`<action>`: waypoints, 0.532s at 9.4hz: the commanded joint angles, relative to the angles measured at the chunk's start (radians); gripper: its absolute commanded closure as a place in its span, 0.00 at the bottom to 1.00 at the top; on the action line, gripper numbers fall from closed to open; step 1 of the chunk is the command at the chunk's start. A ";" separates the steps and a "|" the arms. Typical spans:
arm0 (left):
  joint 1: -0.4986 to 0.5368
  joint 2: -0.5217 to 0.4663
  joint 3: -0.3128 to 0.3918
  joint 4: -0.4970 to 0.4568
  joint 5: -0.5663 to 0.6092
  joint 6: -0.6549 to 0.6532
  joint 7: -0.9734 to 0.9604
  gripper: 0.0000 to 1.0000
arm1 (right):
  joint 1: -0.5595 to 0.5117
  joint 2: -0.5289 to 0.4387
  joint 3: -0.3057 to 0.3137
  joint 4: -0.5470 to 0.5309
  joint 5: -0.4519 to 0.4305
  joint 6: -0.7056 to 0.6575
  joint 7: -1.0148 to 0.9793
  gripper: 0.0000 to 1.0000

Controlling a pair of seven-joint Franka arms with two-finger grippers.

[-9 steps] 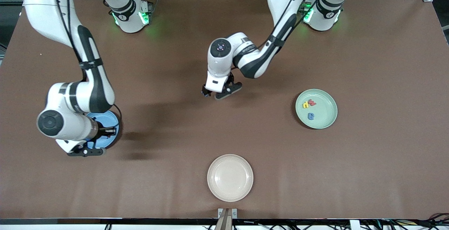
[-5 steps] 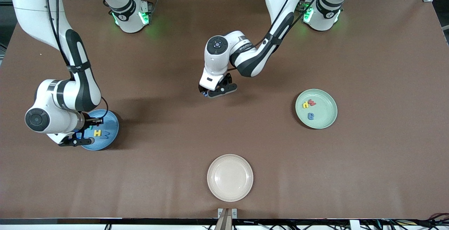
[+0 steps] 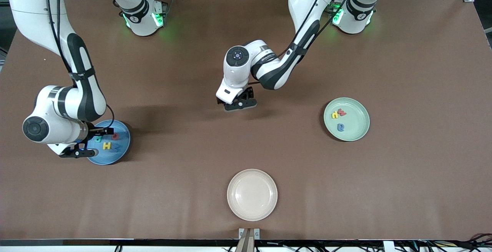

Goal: Sort uppercase to blue plate, lowercase to green plate
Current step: 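Place the pink Q on the blue plate while the left gripper reaches the E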

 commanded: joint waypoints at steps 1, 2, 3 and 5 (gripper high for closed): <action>-0.014 0.043 -0.001 0.055 0.008 -0.011 0.101 0.00 | -0.009 -0.054 0.011 -0.009 -0.001 0.001 -0.007 0.00; -0.032 0.053 0.001 0.056 0.011 -0.007 0.106 0.00 | -0.009 -0.065 0.011 -0.003 -0.001 0.001 -0.007 0.00; -0.041 0.060 0.001 0.062 0.011 -0.006 0.105 0.00 | -0.006 -0.081 0.011 -0.002 -0.001 0.001 -0.006 0.00; -0.060 0.070 0.007 0.070 0.016 -0.041 0.102 0.00 | -0.006 -0.115 0.011 -0.002 -0.001 0.001 -0.006 0.00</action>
